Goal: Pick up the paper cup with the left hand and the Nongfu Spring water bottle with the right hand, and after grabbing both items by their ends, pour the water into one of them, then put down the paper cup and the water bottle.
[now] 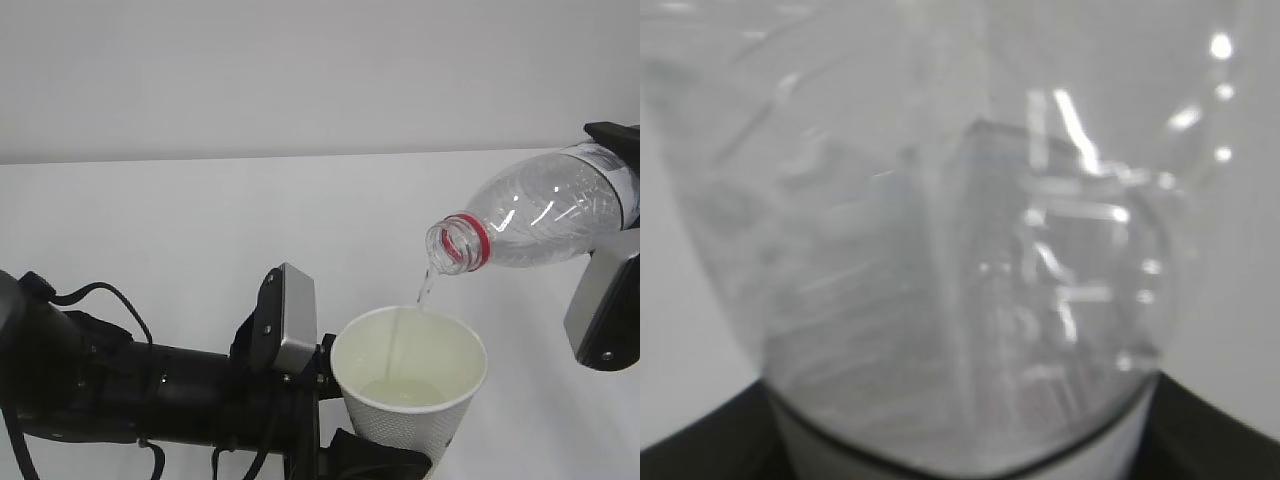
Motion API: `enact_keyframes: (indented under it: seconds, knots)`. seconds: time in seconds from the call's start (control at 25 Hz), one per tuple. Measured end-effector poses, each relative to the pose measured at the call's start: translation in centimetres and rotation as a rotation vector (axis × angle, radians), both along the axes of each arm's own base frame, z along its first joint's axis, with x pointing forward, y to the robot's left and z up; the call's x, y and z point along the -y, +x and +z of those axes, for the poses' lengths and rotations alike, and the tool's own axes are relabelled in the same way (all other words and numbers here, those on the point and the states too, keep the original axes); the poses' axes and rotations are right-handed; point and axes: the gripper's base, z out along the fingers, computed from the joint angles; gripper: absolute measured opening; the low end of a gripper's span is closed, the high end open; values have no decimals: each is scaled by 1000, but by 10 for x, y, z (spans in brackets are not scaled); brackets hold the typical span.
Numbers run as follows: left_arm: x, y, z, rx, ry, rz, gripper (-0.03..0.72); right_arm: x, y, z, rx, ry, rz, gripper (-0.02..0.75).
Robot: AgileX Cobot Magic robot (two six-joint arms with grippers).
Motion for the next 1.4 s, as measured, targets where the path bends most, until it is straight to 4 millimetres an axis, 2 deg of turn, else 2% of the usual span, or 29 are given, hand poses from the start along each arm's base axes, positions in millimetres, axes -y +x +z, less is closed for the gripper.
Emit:
enact_keyframes:
  seconds: [1.4]
  knots:
    - [0, 0, -1, -1, 2, 0, 504, 1, 0, 1, 9, -10, -6, 463]
